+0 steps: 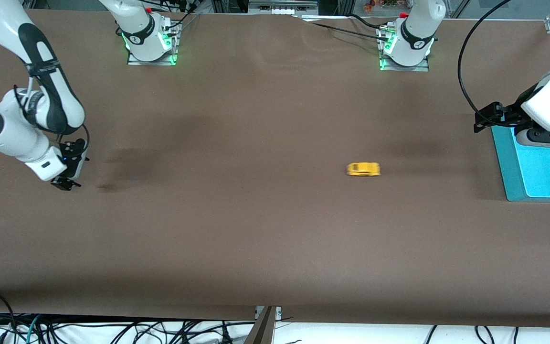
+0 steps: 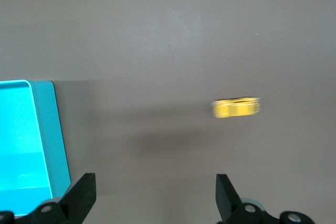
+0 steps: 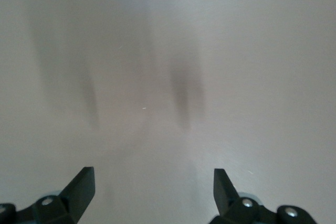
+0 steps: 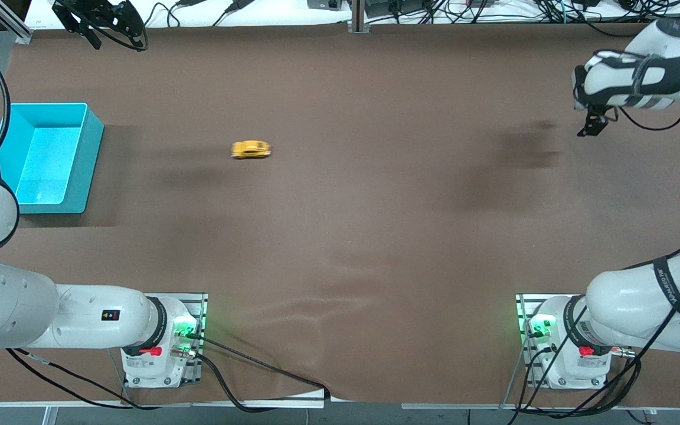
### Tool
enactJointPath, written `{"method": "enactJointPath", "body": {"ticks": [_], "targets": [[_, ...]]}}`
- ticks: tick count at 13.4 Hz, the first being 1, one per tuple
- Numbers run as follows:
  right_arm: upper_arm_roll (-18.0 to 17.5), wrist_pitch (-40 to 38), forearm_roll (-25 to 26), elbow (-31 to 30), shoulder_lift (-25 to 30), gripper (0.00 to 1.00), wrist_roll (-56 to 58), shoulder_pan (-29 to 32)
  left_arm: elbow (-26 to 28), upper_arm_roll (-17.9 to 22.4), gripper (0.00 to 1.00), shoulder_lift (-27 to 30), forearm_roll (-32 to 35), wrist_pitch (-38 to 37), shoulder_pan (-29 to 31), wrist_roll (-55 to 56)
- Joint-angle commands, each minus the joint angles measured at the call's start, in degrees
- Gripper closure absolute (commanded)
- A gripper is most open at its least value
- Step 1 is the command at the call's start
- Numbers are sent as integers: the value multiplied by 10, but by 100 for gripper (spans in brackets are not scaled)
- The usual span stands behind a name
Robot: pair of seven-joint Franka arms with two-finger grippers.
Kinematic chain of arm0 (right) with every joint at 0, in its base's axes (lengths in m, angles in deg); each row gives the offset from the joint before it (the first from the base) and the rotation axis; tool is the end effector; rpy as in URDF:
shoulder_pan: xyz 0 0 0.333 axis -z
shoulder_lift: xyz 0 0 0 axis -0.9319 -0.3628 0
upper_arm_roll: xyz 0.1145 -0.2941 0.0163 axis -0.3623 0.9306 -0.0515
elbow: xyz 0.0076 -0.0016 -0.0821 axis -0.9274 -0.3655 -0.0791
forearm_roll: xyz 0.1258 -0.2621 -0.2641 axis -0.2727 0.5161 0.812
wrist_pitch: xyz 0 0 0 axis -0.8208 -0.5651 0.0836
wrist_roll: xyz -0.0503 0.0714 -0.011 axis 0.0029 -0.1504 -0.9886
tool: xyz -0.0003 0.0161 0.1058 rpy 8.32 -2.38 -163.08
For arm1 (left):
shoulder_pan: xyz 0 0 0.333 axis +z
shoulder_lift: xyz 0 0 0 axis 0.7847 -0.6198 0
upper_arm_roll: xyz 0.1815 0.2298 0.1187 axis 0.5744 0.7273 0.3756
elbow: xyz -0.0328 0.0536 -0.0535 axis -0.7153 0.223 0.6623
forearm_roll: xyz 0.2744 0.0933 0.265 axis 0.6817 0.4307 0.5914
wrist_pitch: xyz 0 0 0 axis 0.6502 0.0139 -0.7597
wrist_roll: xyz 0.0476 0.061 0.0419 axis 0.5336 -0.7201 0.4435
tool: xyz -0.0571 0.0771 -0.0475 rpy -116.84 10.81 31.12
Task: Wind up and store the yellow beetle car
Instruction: 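Raise the right gripper away as the car rolls toward the cyan tray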
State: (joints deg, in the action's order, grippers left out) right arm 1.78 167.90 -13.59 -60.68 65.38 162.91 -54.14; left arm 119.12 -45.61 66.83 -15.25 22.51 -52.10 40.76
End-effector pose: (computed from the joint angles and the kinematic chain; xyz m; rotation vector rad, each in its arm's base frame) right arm 0.5790 -0.1219 0.2489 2.3944 2.0270 -0.0142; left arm 0.5605 -0.0040 0.5612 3.1350 -0.1029 -0.1123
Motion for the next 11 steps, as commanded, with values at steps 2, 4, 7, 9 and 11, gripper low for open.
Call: {"method": "enactJointPath", "body": {"ticks": [2, 4, 7, 9, 11], "targets": [[-23, -39, -38, 49, 1, 0, -95, 7, -16, -3, 0, -5, 1, -14, 2, -1], [-39, -80, -39, 81, 1, 0, -187, 5, -16, -3, 0, -5, 1, -15, 2, -1], [-45, -179, -39, 153, 0, 0, -358, -23, -16, -3, 0, -5, 1, -15, 2, -1], [-45, -237, -38, 195, 0, 0, -474, -46, -16, -3, 0, -5, 1, -15, 2, -1], [-45, -279, -39, 228, 0, 0, -566, -68, -15, -3, 0, -5, -1, -25, 3, -1]]}}
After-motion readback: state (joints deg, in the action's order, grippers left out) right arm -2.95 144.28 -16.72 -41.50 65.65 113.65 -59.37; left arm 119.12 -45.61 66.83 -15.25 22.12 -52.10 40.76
